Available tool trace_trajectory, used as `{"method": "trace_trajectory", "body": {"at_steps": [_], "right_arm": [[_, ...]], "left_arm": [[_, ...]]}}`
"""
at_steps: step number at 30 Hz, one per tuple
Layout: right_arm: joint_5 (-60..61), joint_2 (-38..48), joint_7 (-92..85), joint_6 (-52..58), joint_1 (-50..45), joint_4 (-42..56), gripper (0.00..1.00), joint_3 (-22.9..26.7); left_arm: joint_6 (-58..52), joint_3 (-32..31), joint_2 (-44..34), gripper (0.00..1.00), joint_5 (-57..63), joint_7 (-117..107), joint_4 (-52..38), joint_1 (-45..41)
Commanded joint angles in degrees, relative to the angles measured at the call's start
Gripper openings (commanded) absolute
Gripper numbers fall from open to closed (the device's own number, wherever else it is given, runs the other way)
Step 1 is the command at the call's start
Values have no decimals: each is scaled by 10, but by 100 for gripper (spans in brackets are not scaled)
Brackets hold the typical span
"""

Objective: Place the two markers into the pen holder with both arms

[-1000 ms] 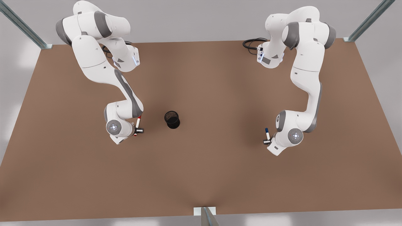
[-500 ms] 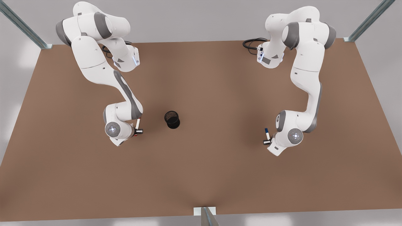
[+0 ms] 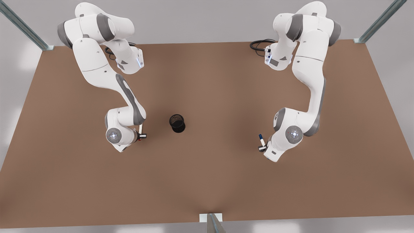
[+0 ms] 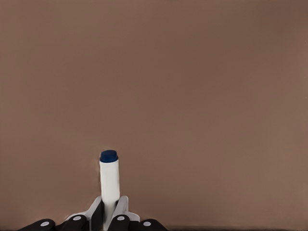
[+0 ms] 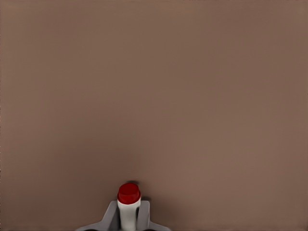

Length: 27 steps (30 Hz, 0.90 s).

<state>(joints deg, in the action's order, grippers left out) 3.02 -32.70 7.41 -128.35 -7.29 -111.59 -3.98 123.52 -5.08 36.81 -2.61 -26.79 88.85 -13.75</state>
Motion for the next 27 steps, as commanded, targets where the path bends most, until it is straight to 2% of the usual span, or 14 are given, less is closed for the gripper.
{"method": "trace_trajectory", "body": {"at_steps": [1, 3, 5, 7, 11, 13, 18, 22, 27], "right_arm": [[5, 0, -20, 11, 0, 2, 27, -1], [8, 4, -28, 29, 0, 14, 27, -2], [29, 15, -60, 92, -1, 53, 27, -4], [47, 19, -141, 118, -1, 82, 27, -8], [138, 20, -452, 159, 0, 144, 27, -7], [231, 16, -635, 204, 8, 180, 27, -7], [503, 7, -1168, 204, 24, 189, 26, -6], [605, -4, -1439, 184, 18, 189, 27, -7], [686, 3, -1597, 193, 12, 180, 26, -22]], "left_arm": [[-17, -29, 10, 28, -3, -335, -23, -4], [-17, -40, 21, 28, -3, -402, -50, -23], [-16, -42, 37, 28, -2, -475, -83, -51], [-14, -46, 61, 28, 0, -549, -128, -76], [-12, -46, 62, 28, -3, -551, -141, -75], [-12, -46, 67, 28, -3, -555, -148, -92], [-13, -45, 66, 28, 1, -560, -148, -101], [-13, -44, 66, 28, 0, -567, -148, -111], [-12, -42, 68, 28, 1, -570, -149, -113]]}}
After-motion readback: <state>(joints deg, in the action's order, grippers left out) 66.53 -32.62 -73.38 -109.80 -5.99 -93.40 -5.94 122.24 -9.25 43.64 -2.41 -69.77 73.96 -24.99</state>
